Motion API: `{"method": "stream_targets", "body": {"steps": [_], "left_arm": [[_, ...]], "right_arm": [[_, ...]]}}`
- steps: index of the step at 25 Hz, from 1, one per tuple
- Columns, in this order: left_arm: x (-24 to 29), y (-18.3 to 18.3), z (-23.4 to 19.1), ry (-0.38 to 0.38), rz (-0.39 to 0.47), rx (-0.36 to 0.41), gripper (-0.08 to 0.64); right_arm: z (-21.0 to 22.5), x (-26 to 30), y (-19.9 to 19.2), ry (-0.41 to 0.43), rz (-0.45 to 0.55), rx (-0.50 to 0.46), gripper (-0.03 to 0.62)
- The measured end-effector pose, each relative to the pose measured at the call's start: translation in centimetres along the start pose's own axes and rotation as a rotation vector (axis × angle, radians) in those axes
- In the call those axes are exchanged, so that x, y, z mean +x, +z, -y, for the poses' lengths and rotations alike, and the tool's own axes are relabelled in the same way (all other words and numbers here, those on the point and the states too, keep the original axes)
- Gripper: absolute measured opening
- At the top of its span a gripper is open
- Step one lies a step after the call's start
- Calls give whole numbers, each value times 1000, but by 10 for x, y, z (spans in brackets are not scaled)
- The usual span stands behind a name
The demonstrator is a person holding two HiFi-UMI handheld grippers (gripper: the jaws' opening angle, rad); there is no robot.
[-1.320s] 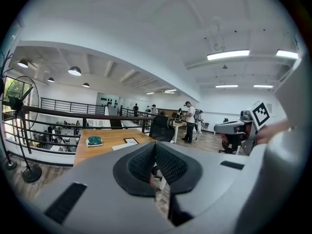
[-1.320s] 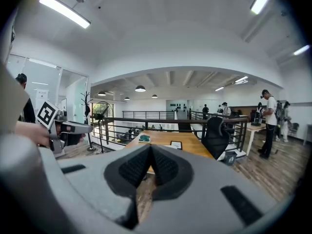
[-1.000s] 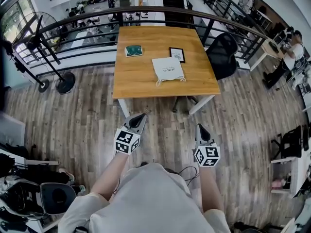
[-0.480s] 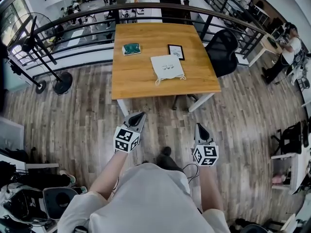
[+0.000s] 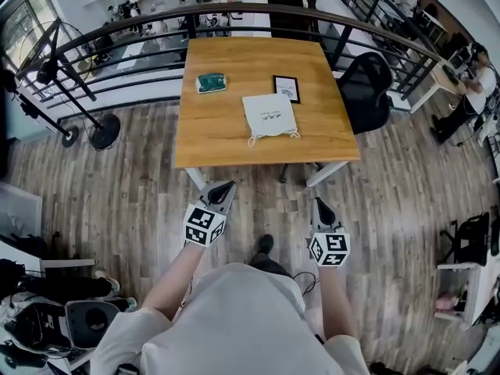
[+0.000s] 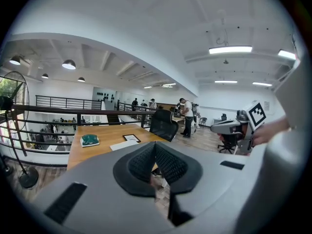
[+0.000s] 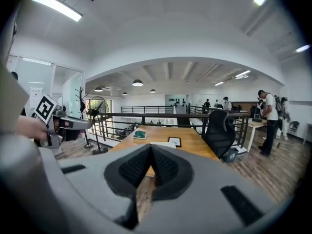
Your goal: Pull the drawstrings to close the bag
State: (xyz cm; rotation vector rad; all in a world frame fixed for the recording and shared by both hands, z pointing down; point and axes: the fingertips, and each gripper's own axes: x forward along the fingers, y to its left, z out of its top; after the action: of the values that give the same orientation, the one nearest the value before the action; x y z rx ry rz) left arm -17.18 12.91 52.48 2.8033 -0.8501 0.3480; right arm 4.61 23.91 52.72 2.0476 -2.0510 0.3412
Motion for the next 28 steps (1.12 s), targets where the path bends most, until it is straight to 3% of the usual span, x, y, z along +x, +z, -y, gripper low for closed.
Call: {"method": "stream_targets", "body": {"steps": [13, 19, 28], "left_arm": [[93, 14, -2, 83, -26, -35, -8], [121, 18, 0, 109, -41, -41, -8], [135, 15, -10, 158, -59, -55, -8]], "right_arm": [[87, 78, 14, 80, -23, -12, 2], [107, 105, 12, 147, -43, -24, 2], [124, 130, 13, 165, -57, -13, 2]]}}
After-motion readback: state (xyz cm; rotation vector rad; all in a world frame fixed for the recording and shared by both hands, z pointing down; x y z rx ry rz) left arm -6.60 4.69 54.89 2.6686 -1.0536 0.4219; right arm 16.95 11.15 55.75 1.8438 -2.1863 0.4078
